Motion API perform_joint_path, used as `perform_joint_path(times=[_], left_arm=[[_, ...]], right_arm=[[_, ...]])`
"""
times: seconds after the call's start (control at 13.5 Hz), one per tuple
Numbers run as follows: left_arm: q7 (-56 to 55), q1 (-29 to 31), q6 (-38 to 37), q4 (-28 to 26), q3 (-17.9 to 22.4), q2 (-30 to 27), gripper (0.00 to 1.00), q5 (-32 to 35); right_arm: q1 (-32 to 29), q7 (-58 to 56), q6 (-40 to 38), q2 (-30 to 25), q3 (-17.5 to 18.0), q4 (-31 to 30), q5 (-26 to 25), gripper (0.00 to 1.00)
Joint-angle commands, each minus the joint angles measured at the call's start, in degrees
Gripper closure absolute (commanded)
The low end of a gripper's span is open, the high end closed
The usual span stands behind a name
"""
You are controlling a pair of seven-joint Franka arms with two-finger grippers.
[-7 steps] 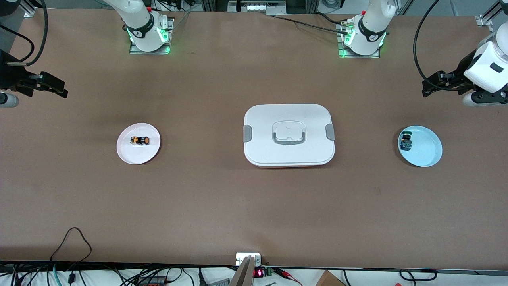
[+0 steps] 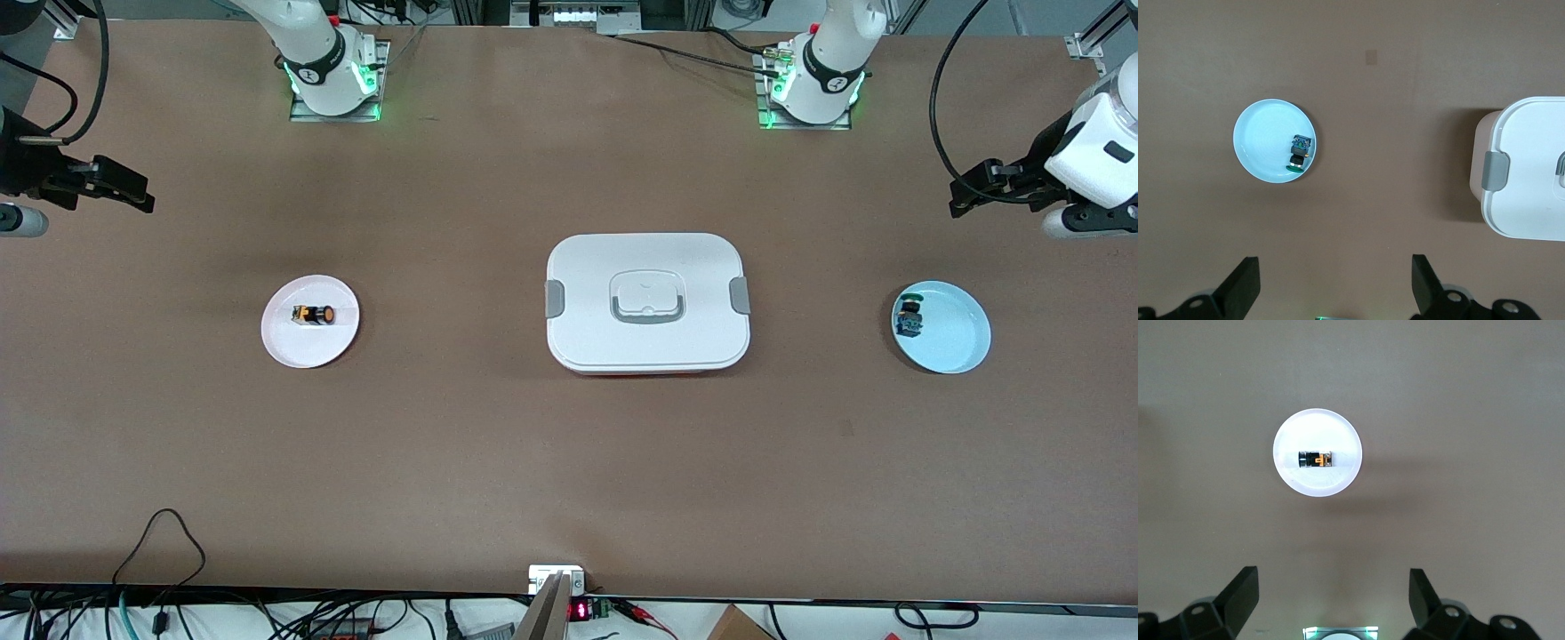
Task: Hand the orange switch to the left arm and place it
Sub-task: 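Move the right gripper toward the orange switch on the white plate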
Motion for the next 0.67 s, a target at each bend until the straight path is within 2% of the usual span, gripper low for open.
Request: perform_joint_path(times=[0.0,0.59], left_arm=[[1.27,0.36,-1.24,1.79,0.02,0.72,0.0,-0.18],[1.27,0.27,-1.24,1.87,-0.06,0.72,0.0,0.17]], right_arm=[[-0.07,0.69,-1.05,0.07,0.18,0.71,0.58,0.0],[1.69,0.77,0.97,3.5,0.18,0.71,0.67,0.0]])
